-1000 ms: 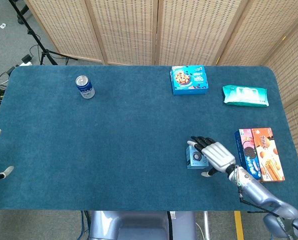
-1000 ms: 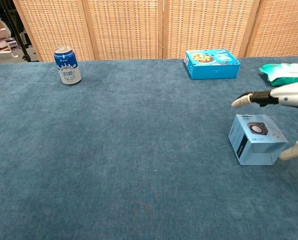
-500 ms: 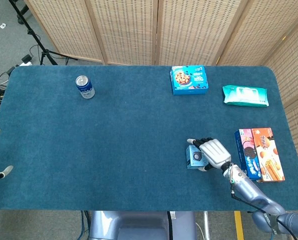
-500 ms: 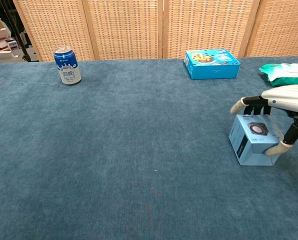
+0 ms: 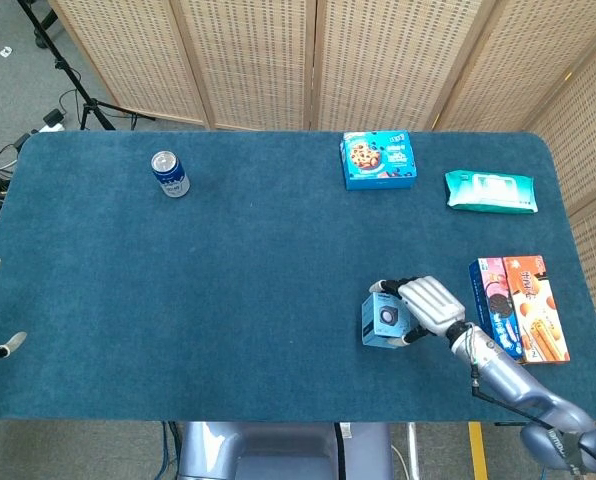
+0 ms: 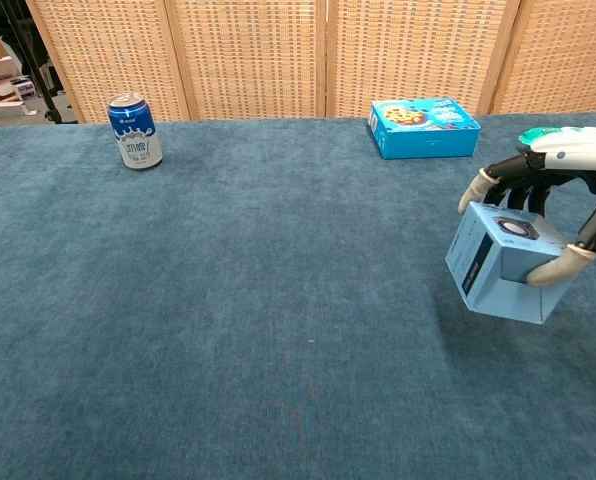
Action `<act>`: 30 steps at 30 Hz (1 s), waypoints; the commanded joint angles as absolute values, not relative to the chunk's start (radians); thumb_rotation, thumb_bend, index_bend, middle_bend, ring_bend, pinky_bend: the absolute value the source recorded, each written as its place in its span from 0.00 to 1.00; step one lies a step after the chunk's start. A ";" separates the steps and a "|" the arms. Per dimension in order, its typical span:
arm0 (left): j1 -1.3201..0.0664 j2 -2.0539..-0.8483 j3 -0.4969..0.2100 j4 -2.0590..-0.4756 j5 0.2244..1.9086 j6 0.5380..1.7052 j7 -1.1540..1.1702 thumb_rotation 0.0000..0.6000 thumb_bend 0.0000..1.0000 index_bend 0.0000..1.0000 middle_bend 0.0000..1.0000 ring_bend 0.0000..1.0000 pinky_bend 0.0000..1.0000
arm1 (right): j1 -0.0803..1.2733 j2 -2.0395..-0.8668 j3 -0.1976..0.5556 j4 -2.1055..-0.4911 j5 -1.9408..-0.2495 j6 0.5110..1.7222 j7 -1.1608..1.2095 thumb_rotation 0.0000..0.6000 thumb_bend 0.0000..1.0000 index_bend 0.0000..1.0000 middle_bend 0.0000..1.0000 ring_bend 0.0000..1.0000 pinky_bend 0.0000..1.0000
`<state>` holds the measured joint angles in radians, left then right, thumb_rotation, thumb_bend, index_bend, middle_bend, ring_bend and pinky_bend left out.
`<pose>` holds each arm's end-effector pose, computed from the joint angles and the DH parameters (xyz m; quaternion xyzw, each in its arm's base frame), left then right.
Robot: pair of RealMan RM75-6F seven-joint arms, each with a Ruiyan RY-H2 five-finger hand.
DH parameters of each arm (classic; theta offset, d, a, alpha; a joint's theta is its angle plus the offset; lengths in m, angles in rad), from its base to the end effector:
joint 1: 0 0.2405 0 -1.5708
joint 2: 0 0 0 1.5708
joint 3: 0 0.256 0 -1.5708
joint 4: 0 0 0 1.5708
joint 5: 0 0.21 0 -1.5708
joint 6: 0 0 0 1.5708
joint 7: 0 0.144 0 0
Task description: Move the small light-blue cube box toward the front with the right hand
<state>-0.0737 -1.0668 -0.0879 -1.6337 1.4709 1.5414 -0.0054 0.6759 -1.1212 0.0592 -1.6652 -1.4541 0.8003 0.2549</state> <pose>-0.3094 0.1848 0.1883 -0.5688 -0.3609 -0.4040 0.6189 -0.1950 -0.3112 0.0710 0.7591 -0.4650 0.3406 0.3026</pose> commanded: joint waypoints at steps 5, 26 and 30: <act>-0.073 -1.068 -0.089 -1.637 1.468 1.542 0.001 1.00 0.00 0.00 0.00 0.00 0.00 | 0.836 -0.961 0.088 -1.755 -1.411 0.439 0.572 1.00 0.57 0.40 0.48 0.45 0.40; -0.071 -1.062 -0.088 -1.637 1.463 1.537 -0.009 1.00 0.00 0.00 0.00 0.00 0.00 | 0.929 -1.095 0.058 -1.603 -1.369 0.237 0.571 1.00 0.00 0.00 0.00 0.00 0.17; -0.070 -1.062 -0.088 -1.636 1.465 1.542 -0.013 1.00 0.00 0.00 0.00 0.00 0.00 | 0.890 -1.098 0.081 -1.606 -1.363 0.345 0.554 1.00 0.00 0.00 0.00 0.00 0.16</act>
<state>-0.0698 -1.0617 -0.0883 -1.6360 1.4650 1.5425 -0.0125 0.9150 -1.0950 0.0658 -1.6047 -1.3694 0.2844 0.5665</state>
